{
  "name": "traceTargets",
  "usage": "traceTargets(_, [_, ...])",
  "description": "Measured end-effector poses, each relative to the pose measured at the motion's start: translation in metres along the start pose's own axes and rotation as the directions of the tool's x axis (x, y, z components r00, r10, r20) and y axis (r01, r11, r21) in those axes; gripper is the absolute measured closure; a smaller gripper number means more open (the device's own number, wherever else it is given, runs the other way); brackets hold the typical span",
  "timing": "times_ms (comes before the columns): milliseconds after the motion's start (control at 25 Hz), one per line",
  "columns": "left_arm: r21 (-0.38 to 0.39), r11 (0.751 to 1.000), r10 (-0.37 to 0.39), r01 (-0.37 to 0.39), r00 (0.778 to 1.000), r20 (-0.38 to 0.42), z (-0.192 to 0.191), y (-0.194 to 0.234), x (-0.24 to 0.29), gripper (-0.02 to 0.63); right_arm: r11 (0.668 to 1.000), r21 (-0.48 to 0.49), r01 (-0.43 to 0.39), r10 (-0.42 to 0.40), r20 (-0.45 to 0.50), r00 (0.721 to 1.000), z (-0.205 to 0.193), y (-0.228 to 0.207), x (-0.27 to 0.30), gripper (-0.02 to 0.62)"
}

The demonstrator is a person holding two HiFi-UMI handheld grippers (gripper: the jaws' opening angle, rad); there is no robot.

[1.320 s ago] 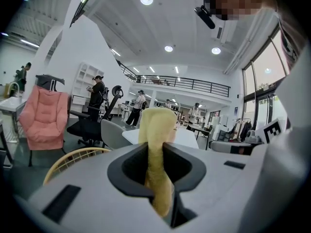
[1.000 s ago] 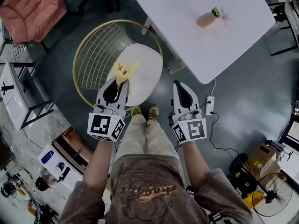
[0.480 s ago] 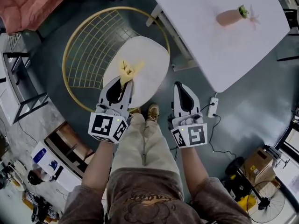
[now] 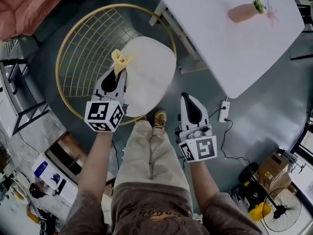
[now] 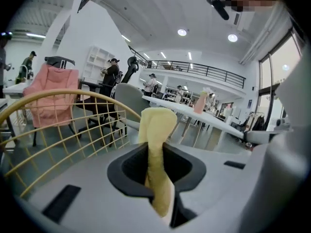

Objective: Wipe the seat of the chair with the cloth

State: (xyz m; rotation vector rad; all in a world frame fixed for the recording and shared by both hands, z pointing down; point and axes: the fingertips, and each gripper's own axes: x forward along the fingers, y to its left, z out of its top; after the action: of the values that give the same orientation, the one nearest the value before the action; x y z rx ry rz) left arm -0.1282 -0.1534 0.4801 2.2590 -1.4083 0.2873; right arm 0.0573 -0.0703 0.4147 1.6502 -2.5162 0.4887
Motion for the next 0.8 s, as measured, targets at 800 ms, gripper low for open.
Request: traceTargets(800, [0.157, 0.984, 0.143, -0.085, 0.902, -0.408, -0.112, 0.102, 0.150, 0.534, 0.999, 0.017, 0.042, -0.041, -0.053, 0.998, -0.035, -0.019, 0.001, 0.569])
